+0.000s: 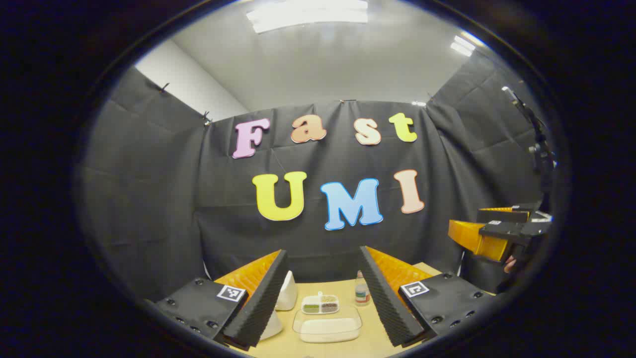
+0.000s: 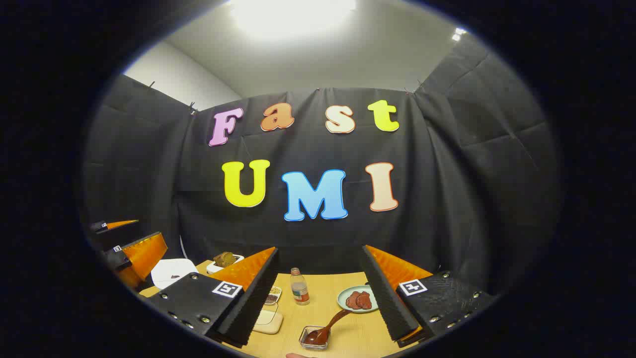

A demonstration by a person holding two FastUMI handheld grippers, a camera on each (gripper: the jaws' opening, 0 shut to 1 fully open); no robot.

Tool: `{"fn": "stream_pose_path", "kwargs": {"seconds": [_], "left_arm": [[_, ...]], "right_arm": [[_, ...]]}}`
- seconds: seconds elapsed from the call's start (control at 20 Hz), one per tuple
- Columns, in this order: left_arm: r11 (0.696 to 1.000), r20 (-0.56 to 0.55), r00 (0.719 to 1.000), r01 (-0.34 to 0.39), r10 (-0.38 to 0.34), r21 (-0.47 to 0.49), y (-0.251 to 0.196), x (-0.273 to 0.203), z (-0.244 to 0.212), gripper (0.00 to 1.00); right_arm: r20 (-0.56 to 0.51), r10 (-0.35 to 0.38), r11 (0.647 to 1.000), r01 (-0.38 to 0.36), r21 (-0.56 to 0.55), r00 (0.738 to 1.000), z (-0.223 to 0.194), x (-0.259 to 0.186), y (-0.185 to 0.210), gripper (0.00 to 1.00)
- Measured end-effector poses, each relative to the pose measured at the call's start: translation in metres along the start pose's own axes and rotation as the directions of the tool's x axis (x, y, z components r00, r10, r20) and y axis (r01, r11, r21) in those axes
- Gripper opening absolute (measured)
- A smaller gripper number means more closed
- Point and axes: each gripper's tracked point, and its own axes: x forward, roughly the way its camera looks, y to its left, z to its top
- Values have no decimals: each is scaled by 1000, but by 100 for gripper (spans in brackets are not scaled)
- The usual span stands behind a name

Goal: Close the left gripper, press the button to open the rice cooker; take a wooden spoon from the chopstick holder with the right hand, scoop a spoonful of rice and pour it into the rice cooker, then put the wooden spoon back into the chopstick holder.

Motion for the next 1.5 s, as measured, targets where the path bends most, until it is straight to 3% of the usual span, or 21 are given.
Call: {"fn": "stream_pose_path", "kwargs": {"seconds": [0.05, 0.1, 0.3, 0.35, 0.4, 0.55, 0.7, 0.8, 1.15, 1.2, 1.25, 1.3, 1.45, 1.5], "left_arm": [[1000, 5, 1000, 3, -3, -3, 9, 5, 3, 98], [1000, 10, 1000, 11, -11, -2, 16, 11, 5, 95], [997, 12, 997, 72, -72, -3, 37, 26, 2, 98], [997, -5, 997, 73, -73, -18, 45, 28, -4, 91], [997, -23, 997, 68, -69, -40, 52, 31, -9, 98], [996, -39, 999, 19, -22, -85, 74, 38, -15, 100], [997, -56, 998, -35, 31, -75, 87, 36, -17, 92], [996, -49, 997, -56, 52, -73, 92, 38, -18, 96], [997, -71, 997, -41, 36, -60, 84, 39, -26, 97], [998, -71, 997, -38, 34, -56, 84, 40, -27, 92], [998, -75, 997, -31, 26, -54, 82, 43, -29, 97], [998, -81, 996, -25, 21, -51, 80, 45, -31, 92], [999, -108, 994, -25, 20, -38, 83, 52, -43, 96], [999, -121, 992, -20, 16, -34, 84, 53, -49, 82]], "right_arm": [[4, -14, 1000, 14, -3, 1000, 1, 2, 10, 99], [0, -27, 1000, 27, -9, 1000, -1, 2, 18, 99], [-2, -78, 996, 78, -40, 997, -4, -1, 40, 99], [-8, -76, 996, 75, -37, 997, -5, -1, 47, 99], [-9, -75, 997, 75, -34, 997, -4, 0, 52, 99], [-5, -53, 998, 53, -27, 999, 0, 7, 61, 98], [-8, 10, 1000, -10, -14, 1000, -1, 17, 73, 99], [-13, 31, 999, -31, -21, 999, -2, 24, 75, 99], [-30, 56, 998, -57, -11, 998, -8, 28, 70, 99], [-36, 53, 999, -53, -7, 998, -10, 29, 68, 98], [-40, 50, 999, -50, 2, 998, -12, 29, 67, 98], [-45, 47, 999, -47, 12, 998, -14, 31, 66, 98], [-58, 45, 999, -43, 29, 997, -20, 38, 66, 98], [-59, 47, 999, -46, 28, 997, -22, 39, 67, 98]]}}
